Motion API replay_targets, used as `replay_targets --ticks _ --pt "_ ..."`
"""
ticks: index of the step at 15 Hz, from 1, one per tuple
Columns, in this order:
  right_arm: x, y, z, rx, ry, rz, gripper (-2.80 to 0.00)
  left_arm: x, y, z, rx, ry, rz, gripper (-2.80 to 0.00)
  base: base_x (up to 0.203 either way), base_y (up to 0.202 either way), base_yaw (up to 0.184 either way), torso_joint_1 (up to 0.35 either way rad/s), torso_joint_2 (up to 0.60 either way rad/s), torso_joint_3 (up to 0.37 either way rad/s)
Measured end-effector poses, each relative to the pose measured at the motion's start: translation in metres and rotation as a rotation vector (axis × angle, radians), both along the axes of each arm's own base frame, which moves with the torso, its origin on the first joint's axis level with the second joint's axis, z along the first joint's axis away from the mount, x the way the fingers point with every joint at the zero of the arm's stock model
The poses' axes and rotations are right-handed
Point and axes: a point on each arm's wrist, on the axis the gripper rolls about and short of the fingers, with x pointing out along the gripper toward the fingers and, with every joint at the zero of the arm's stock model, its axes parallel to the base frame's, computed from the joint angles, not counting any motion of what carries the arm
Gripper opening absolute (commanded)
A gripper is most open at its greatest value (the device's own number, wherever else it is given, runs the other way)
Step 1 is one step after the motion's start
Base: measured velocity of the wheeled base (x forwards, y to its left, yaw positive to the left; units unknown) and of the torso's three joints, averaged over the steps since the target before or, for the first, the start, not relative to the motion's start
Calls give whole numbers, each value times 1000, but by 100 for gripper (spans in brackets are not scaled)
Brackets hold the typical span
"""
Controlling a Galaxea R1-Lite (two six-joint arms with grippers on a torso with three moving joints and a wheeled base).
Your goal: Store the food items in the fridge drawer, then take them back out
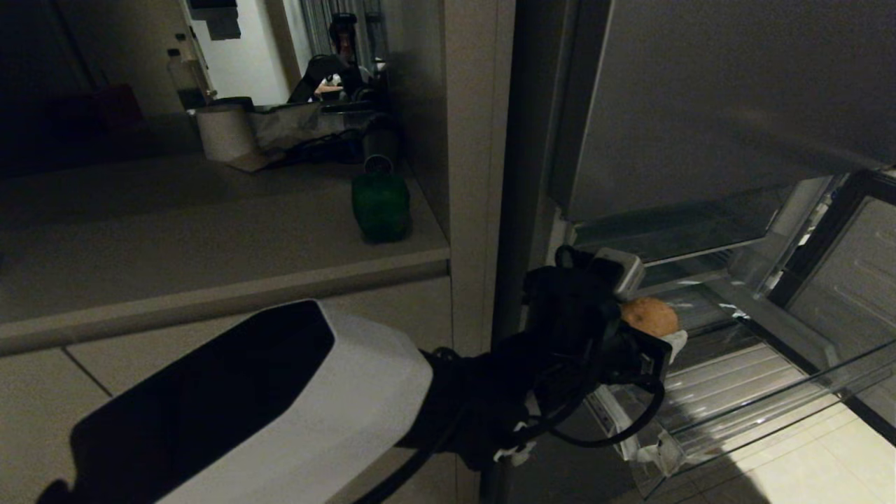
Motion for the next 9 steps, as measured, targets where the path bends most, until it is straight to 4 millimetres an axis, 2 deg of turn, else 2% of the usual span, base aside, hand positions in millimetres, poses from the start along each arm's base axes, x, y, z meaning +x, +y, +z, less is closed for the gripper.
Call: replay_targets --ticks 4,9 --pt "0 0 0 0 0 -1 -280 9 -16 -4 -65 -52 16 -280 0 0 0 0 0 0" --pt "0 0 0 0 0 0 -280 13 -22 -17 -59 -47 19 -280 0 0 0 0 0 0"
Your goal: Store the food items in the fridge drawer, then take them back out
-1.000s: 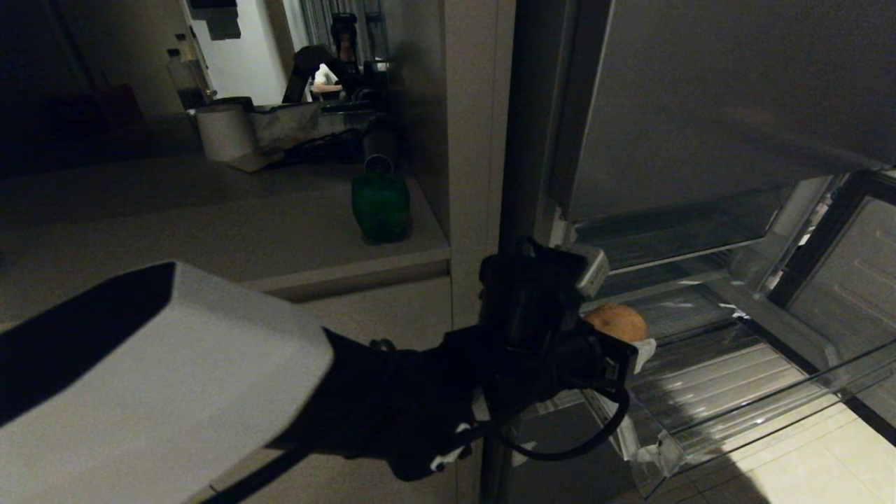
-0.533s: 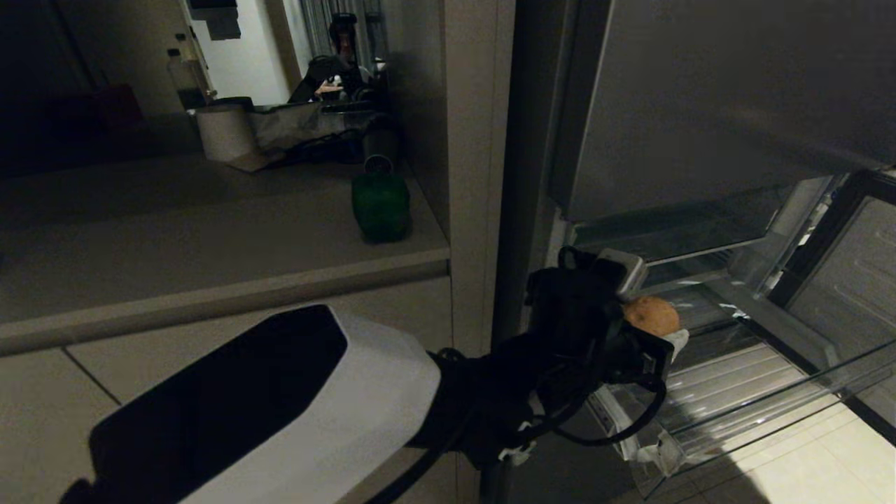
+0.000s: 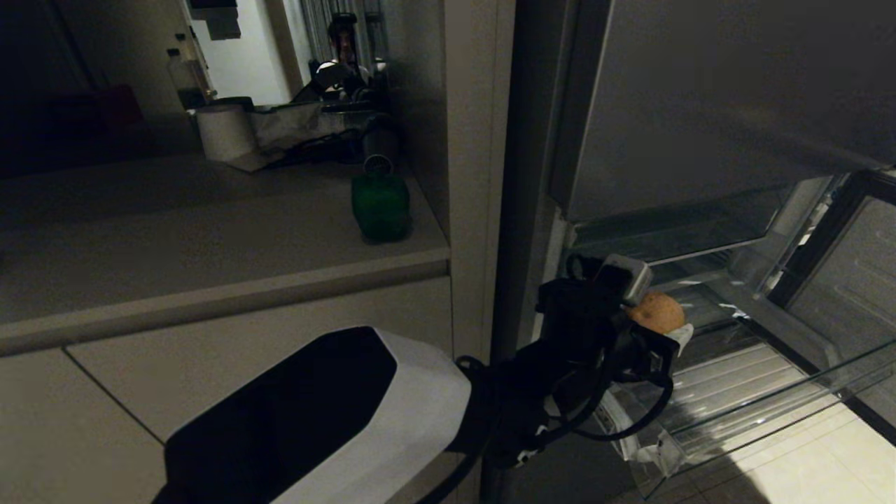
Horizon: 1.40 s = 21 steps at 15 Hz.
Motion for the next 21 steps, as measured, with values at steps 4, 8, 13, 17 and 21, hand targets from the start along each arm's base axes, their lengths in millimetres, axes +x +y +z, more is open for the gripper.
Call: replay_targets --ticks 4,8,13,17,21 --pt "0 0 0 0 0 0 -280 1 -2 -6 7 5 0 -280 0 0 0 0 0 0" --pt "0 0 0 0 -1 0 -280 2 -2 -8 12 7 15 -280 0 0 0 0 0 0" --pt "0 0 0 0 0 0 -280 1 -2 -8 12 5 23 -280 0 0 0 0 0 0" --pt "0 0 0 0 0 0 -280 0 -4 -6 9 -3 22 -280 0 0 0 0 0 0" --pt "0 0 0 0 0 0 -280 -3 -9 1 -10 -16 25 -280 0 0 0 0 0 0"
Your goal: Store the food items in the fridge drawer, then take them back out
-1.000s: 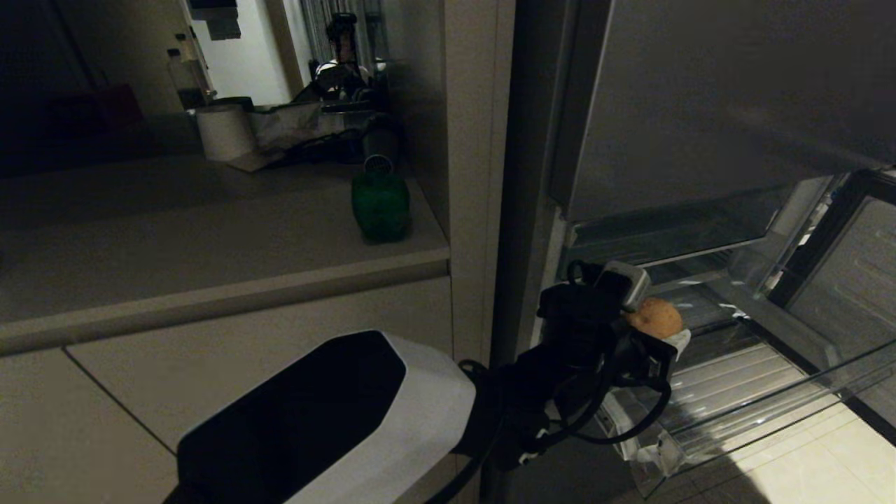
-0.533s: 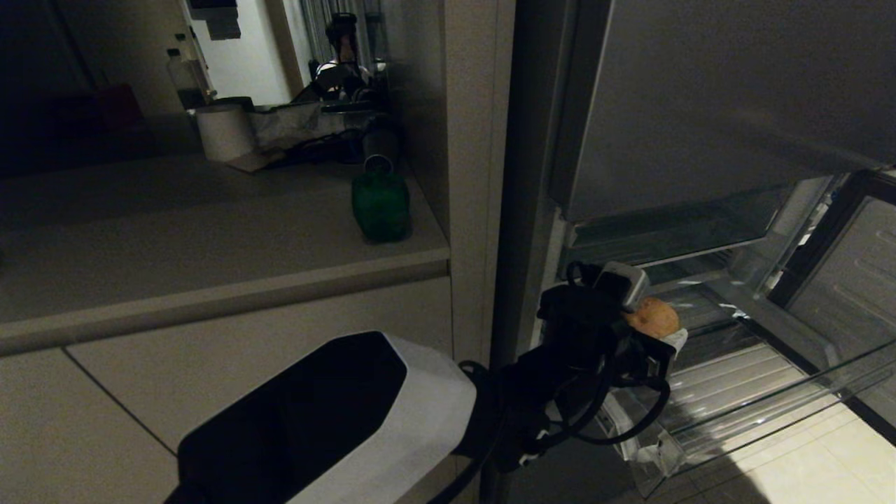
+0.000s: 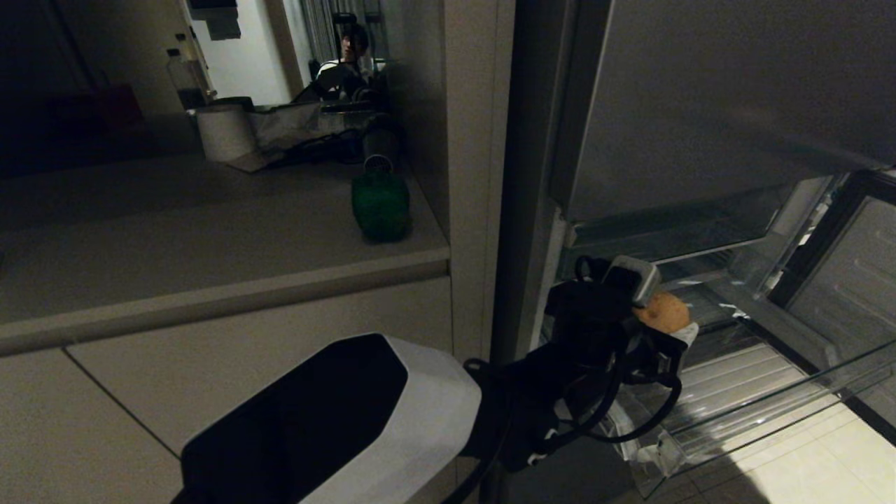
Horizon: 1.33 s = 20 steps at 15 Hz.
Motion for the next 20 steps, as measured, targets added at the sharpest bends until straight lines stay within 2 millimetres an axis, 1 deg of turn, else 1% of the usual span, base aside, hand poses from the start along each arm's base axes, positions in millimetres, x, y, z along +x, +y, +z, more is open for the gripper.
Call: replay_targets --ticks 4,5,11,15,17,20 --pt "0 0 0 0 0 0 -280 -1 -3 -1 -5 -6 6 -280 0 0 0 0 0 0" --pt "0 0 0 0 0 0 -280 -1 -4 -1 -2 -12 5 0 0 0 0 0 0 0" --pt "0 0 0 0 0 0 -280 -5 -17 7 -58 -48 13 0 0 0 0 0 0 0" --pt "0 0 0 0 0 0 -280 -12 -25 11 -76 -57 -4 0 0 0 0 0 0 0" --pt "0 0 0 0 0 0 -280 -15 -26 13 -82 -60 -9 0 0 0 0 0 0 0" --pt "0 0 0 0 0 0 -280 -17 -25 23 -100 -70 -12 0 0 0 0 0 0 0"
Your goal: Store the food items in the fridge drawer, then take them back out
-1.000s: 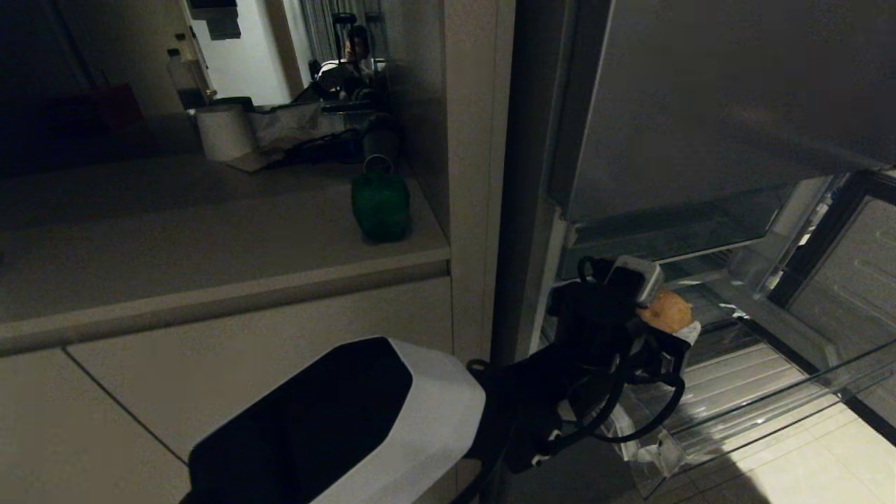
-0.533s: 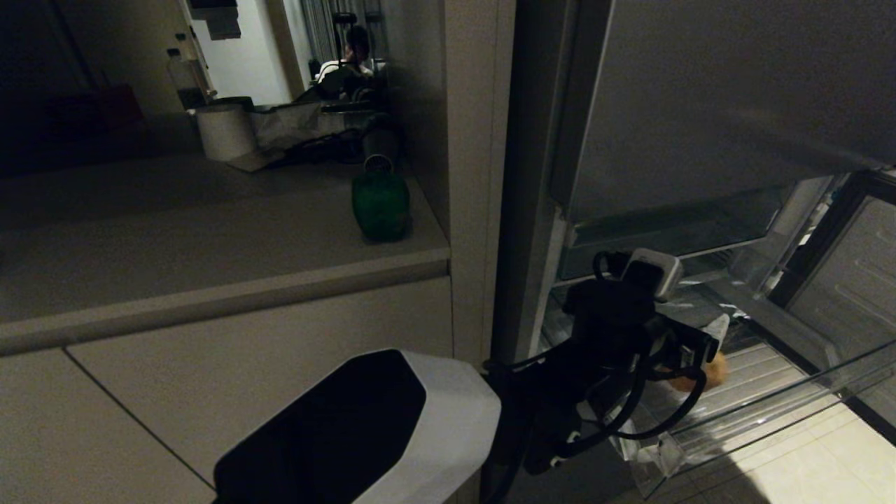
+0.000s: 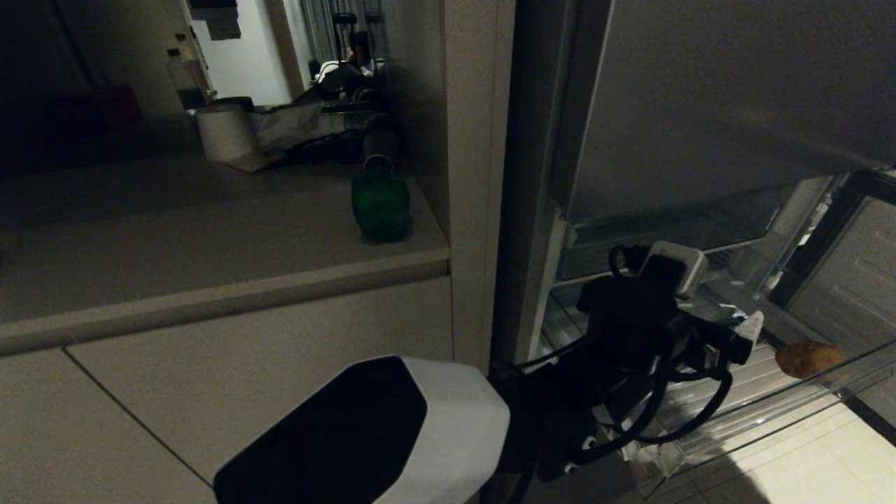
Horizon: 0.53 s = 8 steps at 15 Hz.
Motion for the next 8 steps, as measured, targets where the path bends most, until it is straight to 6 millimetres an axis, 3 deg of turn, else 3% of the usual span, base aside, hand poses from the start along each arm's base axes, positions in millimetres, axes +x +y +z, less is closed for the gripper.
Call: replay_targets --ticks 8 --pt "0 0 0 0 1 0 -280 8 23 45 -62 -36 39 0 0 0 0 0 0 0"
